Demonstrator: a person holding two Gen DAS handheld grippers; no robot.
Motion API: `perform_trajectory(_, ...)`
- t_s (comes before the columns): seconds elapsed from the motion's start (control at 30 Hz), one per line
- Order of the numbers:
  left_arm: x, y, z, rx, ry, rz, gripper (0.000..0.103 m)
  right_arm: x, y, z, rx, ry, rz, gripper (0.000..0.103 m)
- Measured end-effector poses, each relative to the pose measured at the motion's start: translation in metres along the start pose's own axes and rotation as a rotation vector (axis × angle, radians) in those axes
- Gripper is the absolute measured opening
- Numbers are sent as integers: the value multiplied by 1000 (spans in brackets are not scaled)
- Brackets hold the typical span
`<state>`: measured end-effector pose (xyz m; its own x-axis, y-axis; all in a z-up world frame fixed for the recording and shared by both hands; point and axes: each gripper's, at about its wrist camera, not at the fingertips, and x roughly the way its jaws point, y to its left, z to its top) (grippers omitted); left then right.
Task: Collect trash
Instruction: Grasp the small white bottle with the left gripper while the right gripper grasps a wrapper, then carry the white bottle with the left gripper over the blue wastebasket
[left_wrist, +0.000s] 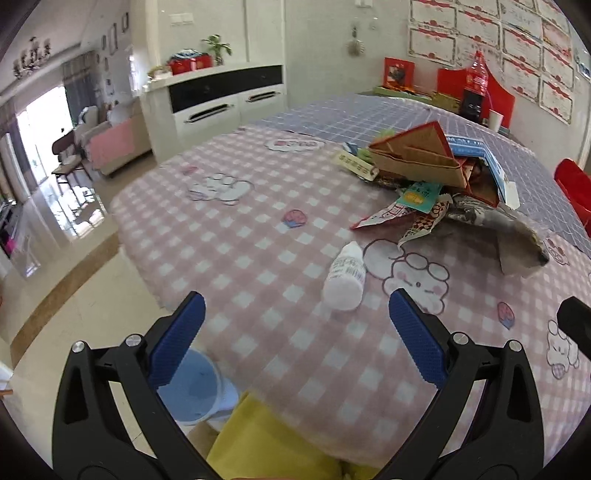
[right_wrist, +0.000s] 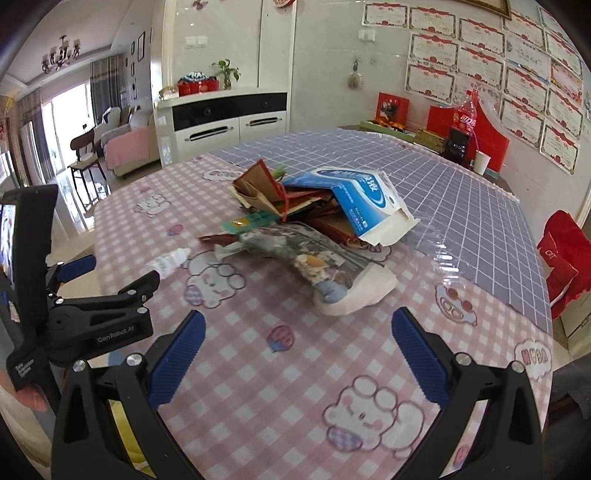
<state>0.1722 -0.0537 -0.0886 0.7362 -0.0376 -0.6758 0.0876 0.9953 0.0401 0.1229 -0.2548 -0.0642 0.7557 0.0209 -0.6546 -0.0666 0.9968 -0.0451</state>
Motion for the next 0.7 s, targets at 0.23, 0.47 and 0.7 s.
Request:
perform_trajectory(0.23, 20, 1, 7, 4, -8, -6, 94, 37, -6, 16, -54, 47, -44, 99)
perform_trajectory(0.47, 34, 6, 6, 4, -10, -39, 71, 76, 2, 28, -175, 59, -103, 99)
perform_trajectory(0.7, 29, 13, 8, 52, -56, -4, 24, 96, 5, 39, -200, 111, -165, 26)
